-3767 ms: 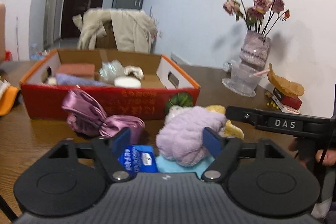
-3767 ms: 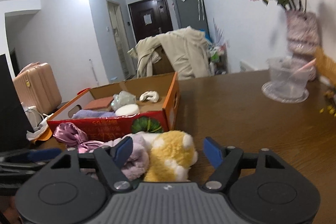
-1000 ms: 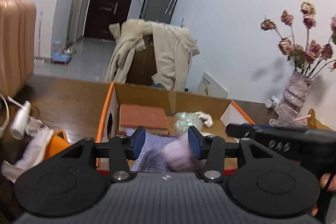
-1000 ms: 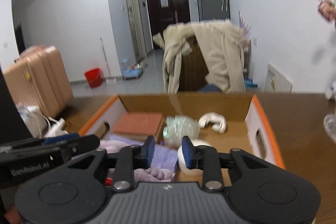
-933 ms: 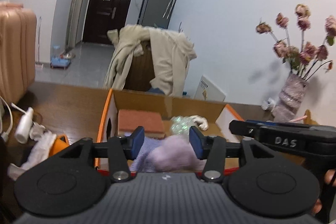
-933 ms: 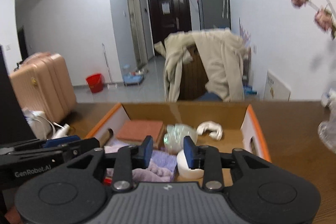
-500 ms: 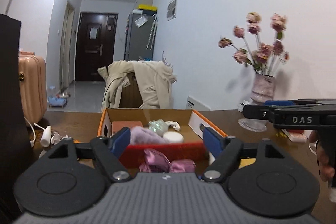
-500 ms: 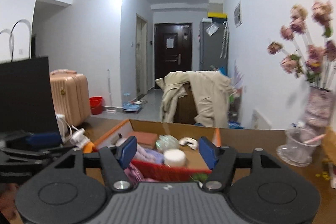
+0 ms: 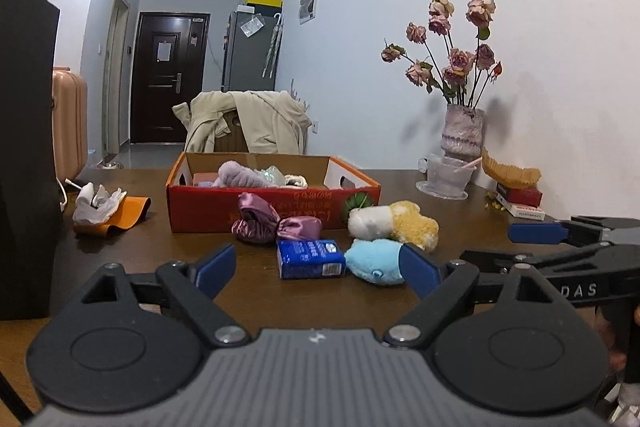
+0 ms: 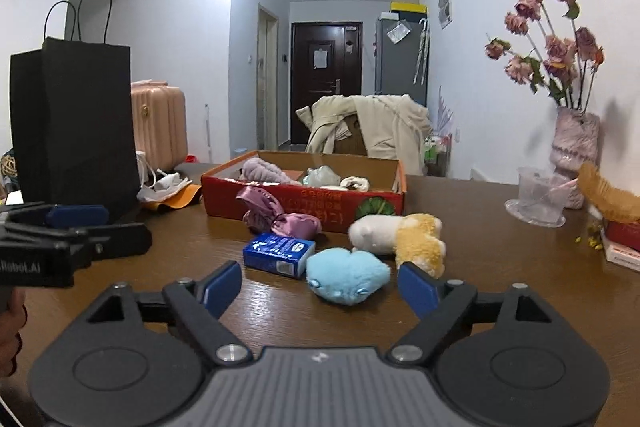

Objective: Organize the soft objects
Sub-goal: 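Close both tools on the white-and-yellow plush toy and lift it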

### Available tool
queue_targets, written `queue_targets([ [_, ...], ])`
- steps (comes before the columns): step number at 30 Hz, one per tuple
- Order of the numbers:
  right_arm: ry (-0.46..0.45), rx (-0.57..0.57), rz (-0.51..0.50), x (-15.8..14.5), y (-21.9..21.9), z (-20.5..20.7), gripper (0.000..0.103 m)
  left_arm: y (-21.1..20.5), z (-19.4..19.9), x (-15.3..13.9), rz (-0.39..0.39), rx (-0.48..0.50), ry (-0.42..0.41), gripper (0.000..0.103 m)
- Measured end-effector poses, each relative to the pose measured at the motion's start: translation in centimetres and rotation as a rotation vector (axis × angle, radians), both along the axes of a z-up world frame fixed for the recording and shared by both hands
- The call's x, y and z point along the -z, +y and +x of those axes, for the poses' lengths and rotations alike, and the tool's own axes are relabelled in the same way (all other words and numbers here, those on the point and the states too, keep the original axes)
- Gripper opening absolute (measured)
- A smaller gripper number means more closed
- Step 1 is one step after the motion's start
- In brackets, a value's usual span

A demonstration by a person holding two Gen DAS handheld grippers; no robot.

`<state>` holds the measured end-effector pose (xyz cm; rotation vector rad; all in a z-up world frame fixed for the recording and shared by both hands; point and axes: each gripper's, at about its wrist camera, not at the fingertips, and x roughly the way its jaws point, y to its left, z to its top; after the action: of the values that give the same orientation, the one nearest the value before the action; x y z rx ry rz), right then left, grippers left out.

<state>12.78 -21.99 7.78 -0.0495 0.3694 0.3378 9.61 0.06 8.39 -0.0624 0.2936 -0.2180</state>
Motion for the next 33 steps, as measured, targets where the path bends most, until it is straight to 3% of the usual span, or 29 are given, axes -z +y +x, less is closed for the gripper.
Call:
queue_targets([
  [8, 0.009, 0.006, 0.026, 0.2, -1.0, 0.6, 0.087, -1.0, 1.0, 0.0, 0.012, 0.007, 0.009, 0.092],
  [15, 0.044, 0.063, 0.043, 1.3, -2.5, 4.1, 0.085, -2.2, 5.7, 1.2, 0.009, 0.02, 0.086, 0.092],
  [20, 0.075, 0.113, 0.034, 2.0, -4.0, 8.3, 0.083, -3.8, 10.9, 1.5, -0.023, 0.03, 0.148, 0.083],
  [25, 0.127, 0.131, 0.003, 2.7, -4.7, 14.4, 0.073, -6.0, 16.8, 1.8, -0.018, 0.071, 0.195, 0.069],
  [33, 0.221, 0.112, -0.012, 5.2, -4.9, 20.9, 0.061, -9.4, 27.4, 3.5, -0.037, 0.14, 0.369, 0.059],
])
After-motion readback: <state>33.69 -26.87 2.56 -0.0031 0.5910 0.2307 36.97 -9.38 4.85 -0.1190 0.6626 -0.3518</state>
